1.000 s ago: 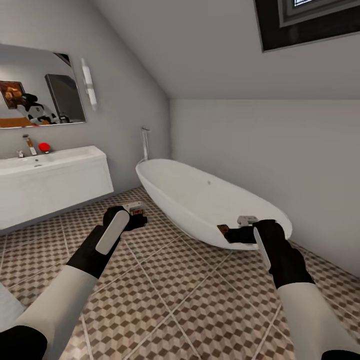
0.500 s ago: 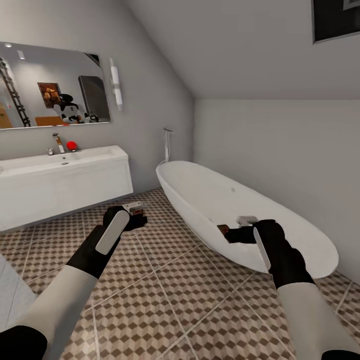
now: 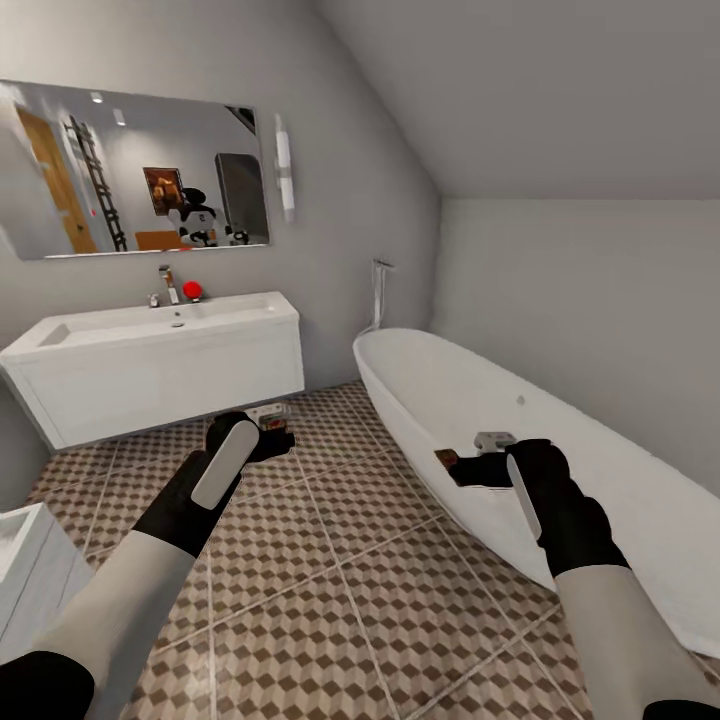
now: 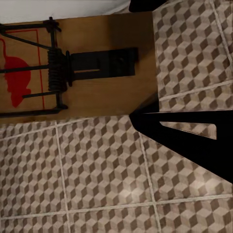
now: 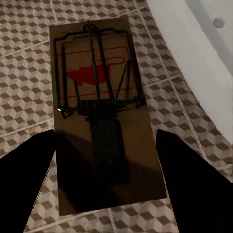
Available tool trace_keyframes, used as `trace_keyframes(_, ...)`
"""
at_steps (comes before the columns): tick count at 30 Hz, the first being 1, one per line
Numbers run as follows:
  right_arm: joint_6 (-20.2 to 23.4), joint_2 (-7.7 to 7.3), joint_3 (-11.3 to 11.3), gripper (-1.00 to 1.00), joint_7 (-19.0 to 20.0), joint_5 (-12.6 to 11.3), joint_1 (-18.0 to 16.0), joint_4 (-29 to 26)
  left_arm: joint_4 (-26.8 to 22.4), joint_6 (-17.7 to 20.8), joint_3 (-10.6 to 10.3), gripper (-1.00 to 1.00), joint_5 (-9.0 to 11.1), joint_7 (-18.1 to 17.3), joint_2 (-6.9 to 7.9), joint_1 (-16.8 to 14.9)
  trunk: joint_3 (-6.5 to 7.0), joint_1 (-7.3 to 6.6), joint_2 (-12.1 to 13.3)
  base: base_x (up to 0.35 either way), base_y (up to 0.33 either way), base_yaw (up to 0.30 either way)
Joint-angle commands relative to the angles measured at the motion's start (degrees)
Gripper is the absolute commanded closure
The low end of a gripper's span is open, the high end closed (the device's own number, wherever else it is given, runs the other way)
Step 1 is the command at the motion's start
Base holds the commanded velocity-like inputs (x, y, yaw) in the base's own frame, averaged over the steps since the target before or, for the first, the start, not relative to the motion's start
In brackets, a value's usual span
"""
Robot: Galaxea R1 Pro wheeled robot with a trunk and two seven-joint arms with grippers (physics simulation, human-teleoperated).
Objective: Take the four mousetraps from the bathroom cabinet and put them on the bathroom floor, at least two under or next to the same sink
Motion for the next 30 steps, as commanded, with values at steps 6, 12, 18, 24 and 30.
trace_keyframes(6, 0.2, 0.0, -0.1, 1.0, 0.4, 0.4, 0.0, -0.1, 0.0, 0.1, -0.2, 1.0, 0.5, 0.6, 0.03, -0.1, -0.06, 0.03, 0.0, 0.317, 0.0, 0.27)
trace_keyframes(12, 0.2, 0.0, -0.1, 1.0, 0.4, 0.4, 0.0, -0.1, 0.0, 0.1, -0.2, 1.0, 0.5, 0.6, 0.02, -0.1, -0.06, 0.03, 0.0, 0.317, 0.0, 0.27)
trace_keyframes(18, 0.2, 0.0, -0.1, 1.0, 0.4, 0.4, 0.0, -0.1, 0.0, 0.1, -0.2, 1.0, 0.4, 0.6, 0.05, -0.1, -0.06, 0.03, 0.0, 0.317, 0.0, 0.27)
trace_keyframes(24, 0.2, 0.0, -0.1, 1.0, 0.4, 0.4, 0.0, -0.1, 0.0, 0.1, -0.2, 1.0, 0.5, 0.6, 0.02, -0.1, -0.06, 0.03, 0.0, 0.317, 0.0, 0.27)
trace_keyframes(30, 0.2, 0.0, -0.1, 1.0, 0.4, 0.4, 0.0, -0.1, 0.1, 0.1, -0.2, 1.0, 0.5, 0.6, -0.01, -0.1, -0.06, 0.03, 0.0, 0.317, 0.0, 0.27)
